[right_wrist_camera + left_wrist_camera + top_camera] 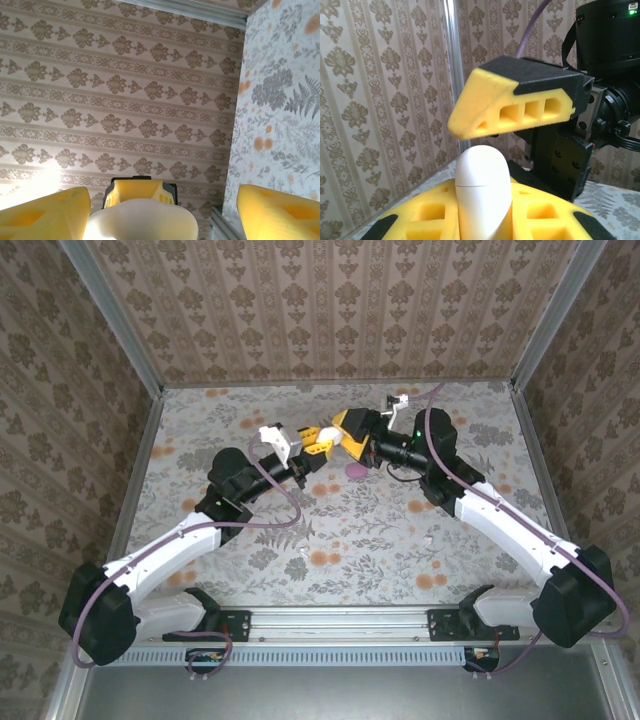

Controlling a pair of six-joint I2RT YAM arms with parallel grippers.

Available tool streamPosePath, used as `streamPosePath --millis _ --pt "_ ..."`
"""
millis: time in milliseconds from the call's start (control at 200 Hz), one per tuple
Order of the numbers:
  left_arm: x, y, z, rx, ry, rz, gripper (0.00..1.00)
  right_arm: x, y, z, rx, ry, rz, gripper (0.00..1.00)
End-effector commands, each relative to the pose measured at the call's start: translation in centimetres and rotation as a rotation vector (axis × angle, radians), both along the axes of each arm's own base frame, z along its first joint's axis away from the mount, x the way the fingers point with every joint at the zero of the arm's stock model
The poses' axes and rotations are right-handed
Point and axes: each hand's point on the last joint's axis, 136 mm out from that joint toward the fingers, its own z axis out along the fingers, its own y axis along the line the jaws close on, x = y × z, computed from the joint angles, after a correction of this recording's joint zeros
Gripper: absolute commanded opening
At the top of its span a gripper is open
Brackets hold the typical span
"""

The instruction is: Insert wireless bluetooth earbuds into charging case

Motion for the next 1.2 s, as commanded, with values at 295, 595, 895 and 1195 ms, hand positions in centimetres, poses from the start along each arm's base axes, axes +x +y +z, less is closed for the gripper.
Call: streamPosePath --millis 295,595,895,1195 --pt "0.2 -0.2 1.6 -0.063 -0.069 0.009 0.21 0.3 1.7 2.3 0.211 0.083 0.059 0.68" --pt "1.1 0.1 -0.2 0.003 -0.031 0.071 0.24 -0.2 0.8 2.9 0.141 0.044 0.011 0.46" --pt "1.7 -0.2 -1.4 0.054 0.015 0.079 0.29 -0.6 0.1 3.6 0.095 -0.011 -0.021 0.43" --pt "1.9 -0.7 -1.9 0.072 0.052 0.066 0.28 -1.1 0.5 3.5 0.014 -0.045 -0.015 0.50"
